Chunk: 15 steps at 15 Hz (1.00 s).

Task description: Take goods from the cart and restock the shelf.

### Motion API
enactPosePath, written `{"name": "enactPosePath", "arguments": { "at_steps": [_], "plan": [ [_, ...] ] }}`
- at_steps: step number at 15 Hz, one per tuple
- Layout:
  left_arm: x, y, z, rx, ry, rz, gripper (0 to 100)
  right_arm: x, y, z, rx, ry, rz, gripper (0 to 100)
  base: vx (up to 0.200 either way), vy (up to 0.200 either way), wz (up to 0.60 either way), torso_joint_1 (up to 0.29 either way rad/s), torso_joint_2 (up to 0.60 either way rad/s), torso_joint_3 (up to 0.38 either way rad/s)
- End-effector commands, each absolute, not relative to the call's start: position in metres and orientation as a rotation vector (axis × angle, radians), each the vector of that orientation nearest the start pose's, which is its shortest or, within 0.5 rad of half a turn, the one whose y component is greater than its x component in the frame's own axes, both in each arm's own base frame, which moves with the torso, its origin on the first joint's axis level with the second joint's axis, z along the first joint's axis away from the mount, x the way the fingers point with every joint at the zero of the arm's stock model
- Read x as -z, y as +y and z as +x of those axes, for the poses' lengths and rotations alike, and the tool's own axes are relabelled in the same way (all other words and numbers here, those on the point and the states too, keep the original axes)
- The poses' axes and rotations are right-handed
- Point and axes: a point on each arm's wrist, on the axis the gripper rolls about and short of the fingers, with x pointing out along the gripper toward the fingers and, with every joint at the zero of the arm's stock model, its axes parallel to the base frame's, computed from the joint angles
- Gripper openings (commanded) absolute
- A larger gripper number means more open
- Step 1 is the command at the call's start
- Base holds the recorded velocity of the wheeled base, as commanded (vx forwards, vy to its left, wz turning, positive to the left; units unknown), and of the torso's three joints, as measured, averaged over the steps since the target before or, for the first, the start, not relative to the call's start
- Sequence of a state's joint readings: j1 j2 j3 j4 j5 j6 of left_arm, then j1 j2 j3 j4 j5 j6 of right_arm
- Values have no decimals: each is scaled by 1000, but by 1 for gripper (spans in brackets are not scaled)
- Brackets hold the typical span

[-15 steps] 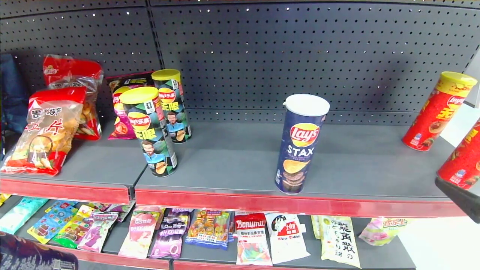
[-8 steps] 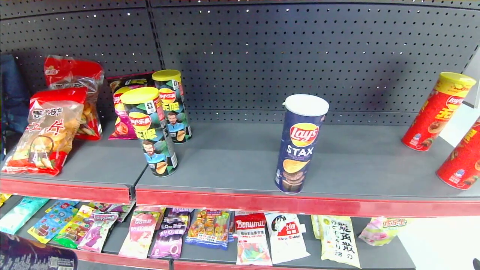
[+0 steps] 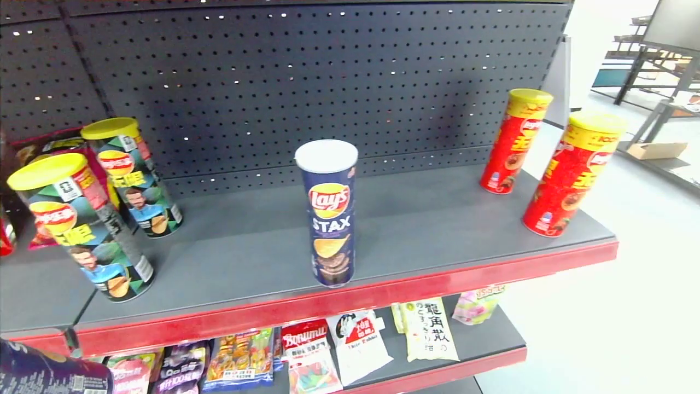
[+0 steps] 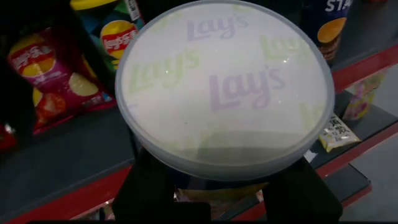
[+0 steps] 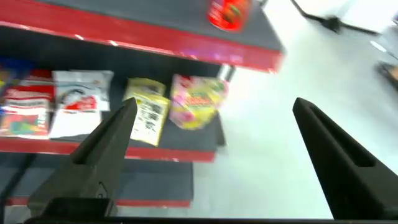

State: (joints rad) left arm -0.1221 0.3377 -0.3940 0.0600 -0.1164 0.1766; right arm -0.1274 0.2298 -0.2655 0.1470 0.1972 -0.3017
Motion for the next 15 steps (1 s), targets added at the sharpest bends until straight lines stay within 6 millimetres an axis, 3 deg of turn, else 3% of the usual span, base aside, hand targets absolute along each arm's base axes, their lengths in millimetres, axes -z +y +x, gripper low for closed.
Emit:
{"name": "enactPosePath", "arguments": {
  "at_steps": [1, 5, 6, 9, 12, 15],
  "plan": [
    [-185, -1, -10, 239, -17, 176, 0, -137, 7, -18, -90, 103, -283, 100, 0, 0, 0, 0, 0, 0],
    [-187, -2, -8, 239, -6, 176, 0, -129, 7, -22, -67, 84, -272, 100, 0, 0, 0, 0, 0, 0],
    [-192, -2, -6, 240, -6, 176, 0, -116, 8, -29, -74, 37, -243, 100, 0, 0, 0, 0, 0, 0],
    [-200, -3, 5, 240, 27, 171, 0, -109, 6, -26, -27, 55, -190, 100, 0, 0, 0, 0, 0, 0],
    [-200, -4, 13, 242, 67, 171, 0, -86, 4, -15, 40, 16, -184, 100, 0, 0, 0, 0, 0, 0],
    [-201, -5, 19, 242, 91, 170, 0, -84, 3, -15, 48, 34, -138, 100, 0, 0, 0, 0, 0, 0]
  ]
}}
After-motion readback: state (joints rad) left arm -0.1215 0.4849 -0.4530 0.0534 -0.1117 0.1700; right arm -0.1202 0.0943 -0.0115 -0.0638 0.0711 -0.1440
